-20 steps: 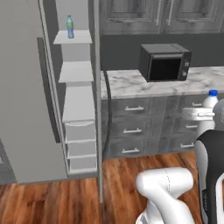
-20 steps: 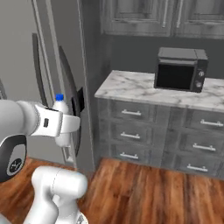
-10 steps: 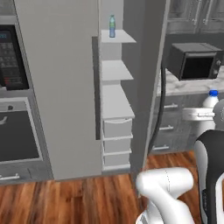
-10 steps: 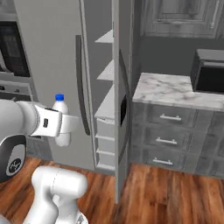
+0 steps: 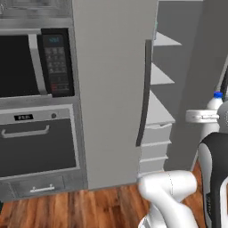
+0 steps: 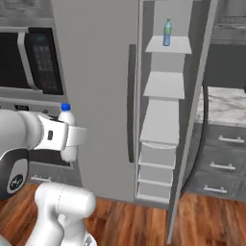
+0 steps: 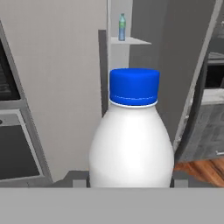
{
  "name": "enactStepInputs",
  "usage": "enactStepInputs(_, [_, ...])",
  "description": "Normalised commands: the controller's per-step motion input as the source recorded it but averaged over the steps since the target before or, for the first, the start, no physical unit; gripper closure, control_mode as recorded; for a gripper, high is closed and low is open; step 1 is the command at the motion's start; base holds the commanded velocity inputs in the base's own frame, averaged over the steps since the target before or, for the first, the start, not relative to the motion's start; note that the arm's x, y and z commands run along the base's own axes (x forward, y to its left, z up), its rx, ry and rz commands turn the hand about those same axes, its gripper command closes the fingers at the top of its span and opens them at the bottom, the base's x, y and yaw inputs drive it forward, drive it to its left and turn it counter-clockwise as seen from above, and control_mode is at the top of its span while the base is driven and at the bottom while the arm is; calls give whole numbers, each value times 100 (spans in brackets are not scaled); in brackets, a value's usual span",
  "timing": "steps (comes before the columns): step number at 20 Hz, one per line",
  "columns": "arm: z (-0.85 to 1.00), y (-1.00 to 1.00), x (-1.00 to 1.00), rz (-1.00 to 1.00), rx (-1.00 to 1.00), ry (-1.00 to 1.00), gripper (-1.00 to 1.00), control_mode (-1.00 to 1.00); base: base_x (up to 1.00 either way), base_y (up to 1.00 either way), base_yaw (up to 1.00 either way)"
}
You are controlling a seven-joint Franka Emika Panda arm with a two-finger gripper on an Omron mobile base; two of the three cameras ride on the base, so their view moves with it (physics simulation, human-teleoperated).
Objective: Take the bottled waters from the counter and place them in the freezer to freeze. Close the freezer door after placing the bottles.
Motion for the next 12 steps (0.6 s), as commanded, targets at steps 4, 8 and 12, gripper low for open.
enactStepInputs(4, [0,0,0,0,0,0,100,100,34,35,-7])
enactStepInputs(8, [0,0,0,0,0,0,100,100,82,0,1])
enactStepInputs(12, [0,0,0,0,0,0,100,100,93,-18,8])
